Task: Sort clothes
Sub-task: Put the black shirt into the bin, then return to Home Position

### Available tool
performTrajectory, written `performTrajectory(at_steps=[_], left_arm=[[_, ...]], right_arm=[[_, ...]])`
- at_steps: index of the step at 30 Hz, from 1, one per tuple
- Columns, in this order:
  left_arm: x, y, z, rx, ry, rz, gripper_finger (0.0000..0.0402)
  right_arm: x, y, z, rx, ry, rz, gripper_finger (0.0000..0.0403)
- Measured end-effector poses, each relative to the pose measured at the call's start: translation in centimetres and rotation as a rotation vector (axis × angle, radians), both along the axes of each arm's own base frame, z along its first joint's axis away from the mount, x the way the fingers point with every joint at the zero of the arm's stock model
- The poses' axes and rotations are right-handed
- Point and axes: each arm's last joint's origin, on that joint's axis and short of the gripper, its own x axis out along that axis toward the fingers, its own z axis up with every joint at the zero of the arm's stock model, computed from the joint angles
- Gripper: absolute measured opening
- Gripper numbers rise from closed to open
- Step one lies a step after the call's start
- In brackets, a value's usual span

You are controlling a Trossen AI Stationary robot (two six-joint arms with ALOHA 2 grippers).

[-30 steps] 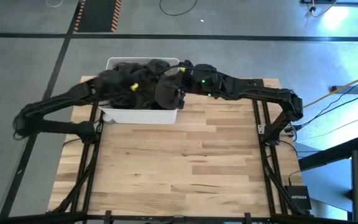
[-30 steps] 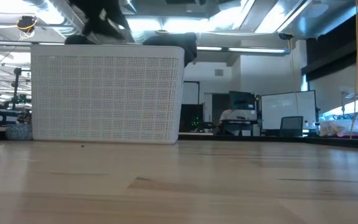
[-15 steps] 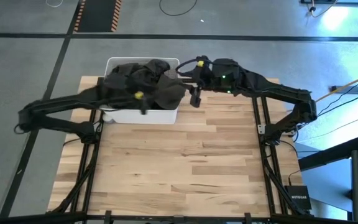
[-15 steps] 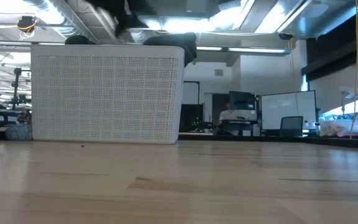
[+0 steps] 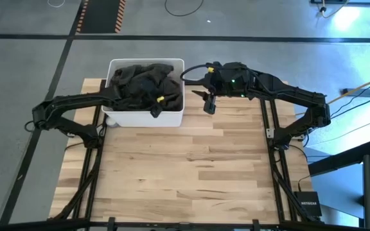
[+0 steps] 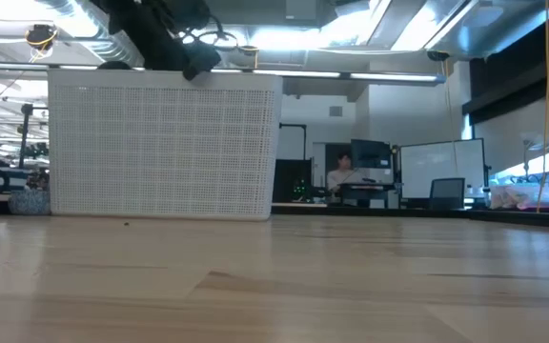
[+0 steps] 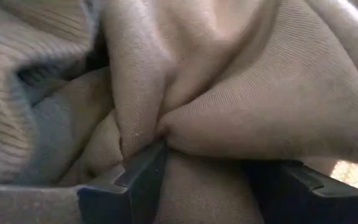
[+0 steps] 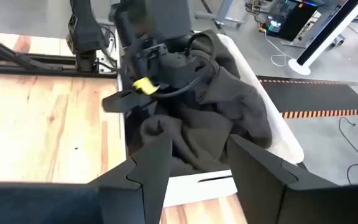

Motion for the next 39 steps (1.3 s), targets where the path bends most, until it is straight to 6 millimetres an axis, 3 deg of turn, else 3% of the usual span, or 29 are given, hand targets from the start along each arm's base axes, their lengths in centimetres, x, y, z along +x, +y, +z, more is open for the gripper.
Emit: performTrajectory(at_steps=[2,7,11,15,24,32,39], left_arm=[[-0.4,-0.5,1.7,0.036,-0.063,-0.02,0.0211],[-2.7,-2.5,8.3,0.185,-0.384,-0.06,0.0211],[-4.9,-4.2,10.9,0.262,-0.515,-0.109,0.0211],[-6.6,-6.0,12.2,0.301,-0.589,-0.196,0.0211],[-5.6,-9.3,8.8,0.25,-0.638,-0.429,0.0211],[-6.3,-10.4,9.9,0.307,-0.726,-0.493,0.0211],[-6.4,-10.4,8.7,0.331,-0.689,-0.495,0.0211]], right_arm=[[-0.1,0.0,0.3,-0.005,-0.021,-0.001,0.0175],[-1.3,0.2,1.6,-0.005,-0.068,-0.003,0.0175],[-2.9,1.1,2.6,0.013,-0.093,0.007,0.0175],[-5.2,2.4,3.6,0.038,-0.103,0.033,0.0175],[-9.2,5.3,3.3,0.099,-0.027,0.04,0.0175],[-11.5,6.6,0.8,0.111,-0.05,0.077,0.0175],[-13.3,6.5,-1.4,0.131,-0.199,0.078,0.0175]])
